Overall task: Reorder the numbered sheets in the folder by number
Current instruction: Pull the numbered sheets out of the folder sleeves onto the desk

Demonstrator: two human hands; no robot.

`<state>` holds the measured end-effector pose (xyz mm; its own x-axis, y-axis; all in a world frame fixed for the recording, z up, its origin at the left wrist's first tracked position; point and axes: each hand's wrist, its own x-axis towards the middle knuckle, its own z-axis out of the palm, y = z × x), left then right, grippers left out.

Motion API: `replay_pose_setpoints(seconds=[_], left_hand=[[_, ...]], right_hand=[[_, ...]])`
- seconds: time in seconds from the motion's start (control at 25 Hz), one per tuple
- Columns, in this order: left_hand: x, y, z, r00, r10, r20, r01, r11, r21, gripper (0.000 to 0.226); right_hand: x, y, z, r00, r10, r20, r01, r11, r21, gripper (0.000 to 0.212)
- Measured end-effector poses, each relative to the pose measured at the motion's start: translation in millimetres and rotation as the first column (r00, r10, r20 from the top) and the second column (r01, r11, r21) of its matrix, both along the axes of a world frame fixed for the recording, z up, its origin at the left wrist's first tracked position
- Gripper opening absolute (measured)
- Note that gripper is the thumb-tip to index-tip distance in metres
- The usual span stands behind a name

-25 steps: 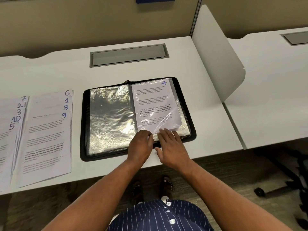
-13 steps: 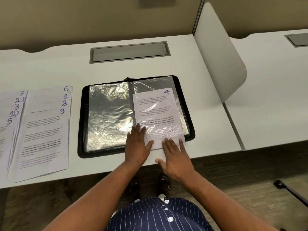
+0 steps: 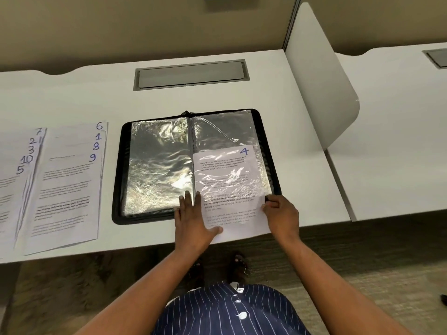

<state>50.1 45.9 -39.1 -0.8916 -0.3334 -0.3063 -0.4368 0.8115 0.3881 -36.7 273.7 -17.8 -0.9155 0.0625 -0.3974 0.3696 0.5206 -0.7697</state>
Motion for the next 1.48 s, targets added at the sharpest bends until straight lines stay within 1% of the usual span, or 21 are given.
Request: replay_pose_setpoints(seconds=[0.08, 0.16, 0.24, 0.32, 0.4, 0.44, 0.52, 0.6, 0.64, 0.68, 0.72, 0.8, 0.88, 0.92, 1.08, 1.24, 1.36, 1.48], left_hand=[[13, 5, 1, 1.0, 0.007, 0.003, -0.007, 1.0, 0.023, 0.131], [30, 10, 1, 0.999, 0.038, -0.038, -0.034, 0.996, 0.088, 0.126], [50, 19, 3, 0.984, 0.14, -0.113, -0.115, 0.972, 0.204, 0.111], [65, 28, 5, 0.939, 0.308, -0.155, -0.241, 0.907, 0.345, 0.087], [75, 36, 6, 0.87, 0.472, -0.142, -0.37, 0.816, 0.445, 0.061], [77, 38, 6, 0.83, 0.547, -0.109, -0.432, 0.754, 0.494, 0.052], [79, 37, 6, 0.74, 0.672, 0.006, -0.535, 0.584, 0.611, 0.039], [80, 28, 6, 0.667, 0.732, 0.14, -0.597, 0.413, 0.688, 0.03], [81, 22, 4, 0.65, 0.737, 0.187, -0.613, 0.362, 0.702, 0.026], [81, 15, 3, 0.65, 0.728, 0.218, -0.616, 0.337, 0.712, 0.02], [81, 9, 2, 0.661, 0.711, 0.24, -0.612, 0.325, 0.721, 0.014], [82, -2, 2, 0.689, 0.67, 0.276, -0.597, 0.308, 0.741, 0.006], [88, -12, 2, 0.711, 0.632, 0.308, -0.582, 0.284, 0.762, 0.005], [93, -16, 3, 0.722, 0.612, 0.322, -0.575, 0.272, 0.772, 0.006], [131, -35, 15, 0.771, 0.524, 0.361, -0.536, 0.227, 0.813, 0.009], [176, -62, 16, 0.83, 0.449, 0.332, -0.477, 0.26, 0.84, 0.012], [202, -91, 20, 0.845, 0.446, 0.294, -0.445, 0.285, 0.849, 0.011], [215, -122, 25, 0.834, 0.494, 0.246, -0.427, 0.296, 0.854, 0.01]], right_hand=[[-1, 4, -5, 1.0, -0.022, 0.015, 0.022, 1.0, 0.004, 0.023], [5, 12, -13, 0.998, -0.026, 0.062, 0.027, 1.0, -0.013, 0.021], [16, 22, -21, 0.991, -0.027, 0.13, 0.037, 0.996, -0.076, 0.02], [27, 32, -24, 0.984, -0.026, 0.177, 0.05, 0.99, -0.134, 0.02], [37, 41, -22, 0.976, -0.017, 0.216, 0.056, 0.983, -0.177, 0.019], [43, 45, -20, 0.971, -0.004, 0.24, 0.052, 0.979, -0.197, 0.019], [52, 53, -18, 0.957, 0.042, 0.288, 0.023, 0.975, -0.22, 0.019], [61, 60, -13, 0.932, 0.103, 0.347, -0.022, 0.973, -0.23, 0.02], [66, 62, -11, 0.917, 0.142, 0.372, -0.052, 0.969, -0.241, 0.02], [71, 62, -8, 0.909, 0.165, 0.382, -0.07, 0.966, -0.25, 0.019], [77, 59, -6, 0.914, 0.159, 0.372, -0.065, 0.965, -0.254, 0.017], [84, 48, -2, 0.951, 0.046, 0.307, 0.034, 0.968, -0.248, 0.01], [90, 34, 2, 0.967, -0.071, 0.245, 0.131, 0.963, -0.237, 0.007], [94, 27, 4, 0.969, -0.088, 0.232, 0.142, 0.964, -0.226, 0.007], [132, 6, 12, 0.966, -0.059, 0.252, 0.111, 0.974, -0.197, 0.008], [179, -4, 12, 0.97, -0.073, 0.232, 0.116, 0.978, -0.175, 0.01], [202, -22, 12, 0.978, -0.076, 0.194, 0.117, 0.97, -0.212, 0.009], [207, -55, 14, 0.989, -0.041, 0.142, 0.076, 0.964, -0.253, 0.009]])
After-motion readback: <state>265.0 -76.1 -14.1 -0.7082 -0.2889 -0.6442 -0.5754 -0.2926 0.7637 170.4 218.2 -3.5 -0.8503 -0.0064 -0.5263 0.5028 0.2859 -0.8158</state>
